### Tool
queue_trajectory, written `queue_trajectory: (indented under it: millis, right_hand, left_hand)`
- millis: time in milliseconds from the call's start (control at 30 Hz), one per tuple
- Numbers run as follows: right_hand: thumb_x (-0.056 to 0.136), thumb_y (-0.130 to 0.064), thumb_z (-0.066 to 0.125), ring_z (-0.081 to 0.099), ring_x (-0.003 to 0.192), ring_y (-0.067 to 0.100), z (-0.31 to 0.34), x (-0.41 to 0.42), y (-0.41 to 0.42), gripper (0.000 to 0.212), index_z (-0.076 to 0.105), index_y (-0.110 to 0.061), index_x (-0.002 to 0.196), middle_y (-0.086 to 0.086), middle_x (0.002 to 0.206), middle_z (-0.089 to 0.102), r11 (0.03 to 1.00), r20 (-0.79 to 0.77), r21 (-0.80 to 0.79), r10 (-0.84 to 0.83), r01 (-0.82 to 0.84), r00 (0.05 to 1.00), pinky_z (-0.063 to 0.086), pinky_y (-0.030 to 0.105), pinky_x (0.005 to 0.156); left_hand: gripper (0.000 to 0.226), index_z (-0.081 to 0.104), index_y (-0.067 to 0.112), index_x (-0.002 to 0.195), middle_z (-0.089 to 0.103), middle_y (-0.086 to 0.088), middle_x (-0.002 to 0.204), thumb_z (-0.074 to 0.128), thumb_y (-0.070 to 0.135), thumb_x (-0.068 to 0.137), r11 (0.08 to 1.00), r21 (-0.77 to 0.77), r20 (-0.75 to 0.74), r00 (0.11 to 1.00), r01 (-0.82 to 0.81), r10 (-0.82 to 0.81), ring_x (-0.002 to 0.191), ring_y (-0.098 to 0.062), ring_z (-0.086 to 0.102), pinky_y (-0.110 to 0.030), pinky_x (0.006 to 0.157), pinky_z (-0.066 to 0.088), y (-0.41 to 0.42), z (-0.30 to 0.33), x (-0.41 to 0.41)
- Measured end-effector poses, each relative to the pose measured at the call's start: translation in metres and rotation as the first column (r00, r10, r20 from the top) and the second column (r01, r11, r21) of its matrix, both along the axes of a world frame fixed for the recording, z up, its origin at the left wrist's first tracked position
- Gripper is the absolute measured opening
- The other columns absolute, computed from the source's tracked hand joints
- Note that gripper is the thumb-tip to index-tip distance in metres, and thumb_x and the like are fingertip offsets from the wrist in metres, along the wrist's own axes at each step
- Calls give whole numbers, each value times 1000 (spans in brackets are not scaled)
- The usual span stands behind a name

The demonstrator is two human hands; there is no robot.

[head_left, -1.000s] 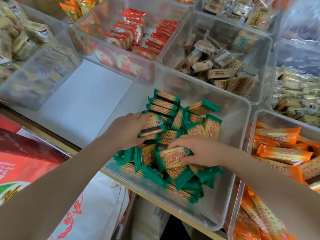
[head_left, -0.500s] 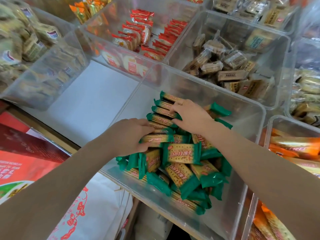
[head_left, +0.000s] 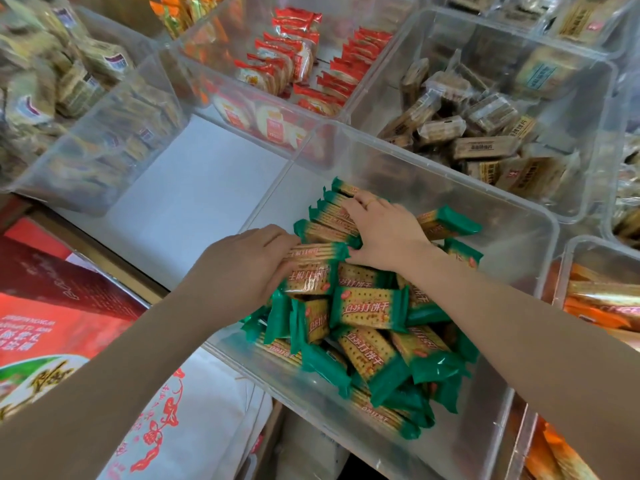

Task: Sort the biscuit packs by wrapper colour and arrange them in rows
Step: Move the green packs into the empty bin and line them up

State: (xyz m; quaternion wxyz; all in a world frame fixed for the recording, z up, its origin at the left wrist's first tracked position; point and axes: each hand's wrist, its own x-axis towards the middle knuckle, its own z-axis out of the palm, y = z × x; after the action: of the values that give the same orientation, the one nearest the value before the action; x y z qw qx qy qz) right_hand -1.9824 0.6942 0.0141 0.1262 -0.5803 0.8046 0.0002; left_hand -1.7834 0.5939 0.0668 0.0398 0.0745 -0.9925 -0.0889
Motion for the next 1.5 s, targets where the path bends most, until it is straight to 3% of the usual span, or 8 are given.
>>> queue_trajectory:
  millis: [233, 367, 667, 833, 1033, 1233, 1400, 1500]
  right_hand:
    - [79, -53, 60, 31, 132, 25, -9, 4, 5, 76, 28, -20, 140, 6, 147, 29, 996, -20, -57, -74, 73, 997, 28, 36, 102]
    - [79, -60, 59, 17, 138, 25, 7, -10, 7, 75, 35, -20, 138, 5, 151, 21, 999, -39, 23, -47, 48, 998, 23, 40, 108]
    - [94, -26, 51, 54, 97, 9, 36, 2, 35, 26, 57, -17, 118, -6, 111, 56, 990, 513, -90, -43, 104, 857, 47, 26, 85]
    - [90, -30, 57, 53, 95, 16, 15, 14, 24, 32, 52, -17, 119, 0, 117, 55, 996, 366, -11, -77, 87, 927, 47, 36, 84]
    - [93, -22, 50, 56, 98, 26, 14, 25, 7, 21, 52, -9, 109, 6, 114, 53, 991, 268, -56, -101, 121, 958, 49, 38, 81]
    - [95, -15, 47, 57, 93, 25, 8, 38, 11, 21, 45, -12, 115, 5, 114, 48, 997, -31, -50, 56, -57, 998, 39, 32, 61]
    - [95, -13, 48, 58, 91, 29, 9, 37, 8, 22, 43, -11, 116, 6, 121, 45, 1000, 76, -30, -5, 8, 997, 47, 36, 60]
    - [97, -20, 44, 59, 95, 32, 6, 38, 10, 26, 45, -10, 121, 7, 128, 41, 1000, 135, -24, -15, 18, 991, 52, 40, 70]
  left_hand:
    - [50, 50, 14, 107, 65, -7, 85, 79, 4, 68, 998, -20, 0, 998, 67, -67, 65, -28, 63, -36, 56, 53, -3, -14, -5]
    - [25, 62, 10, 104, 65, -9, 86, 66, 7, 80, 994, -10, 27, 994, 105, -105, 68, -30, 62, -41, 56, 54, -2, -13, -21]
    - [33, 50, 14, 128, 58, -3, 117, 47, 18, 95, 998, 63, 220, 975, 29, -42, 105, -23, 49, -31, 81, 36, -2, -24, -69]
    - [28, 51, 10, 120, 60, -8, 112, 42, 8, 93, 983, -183, 312, 950, 28, 32, 109, -25, 47, -33, 91, 33, -3, -25, -68]
    - [21, 50, 9, 109, 54, -7, 101, 40, 3, 91, 904, -415, 426, 900, 99, 97, 91, -23, 54, -29, 63, 31, -1, -17, -78]
    - [20, 48, 10, 115, 55, -5, 98, 40, 14, 96, 941, -318, 584, 806, 118, 96, 90, -22, 55, -30, 61, 39, 1, -10, -54]
    - [40, 42, 14, 127, 49, -3, 117, 42, 40, 96, 976, -205, 636, 768, 69, 79, 104, -18, 48, -29, 79, 40, 5, -2, -32]
    - [33, 51, 14, 118, 47, -3, 112, 59, 29, 90, 985, -173, 505, 859, 0, 89, 92, -18, 52, -29, 63, 43, 11, 3, -21]
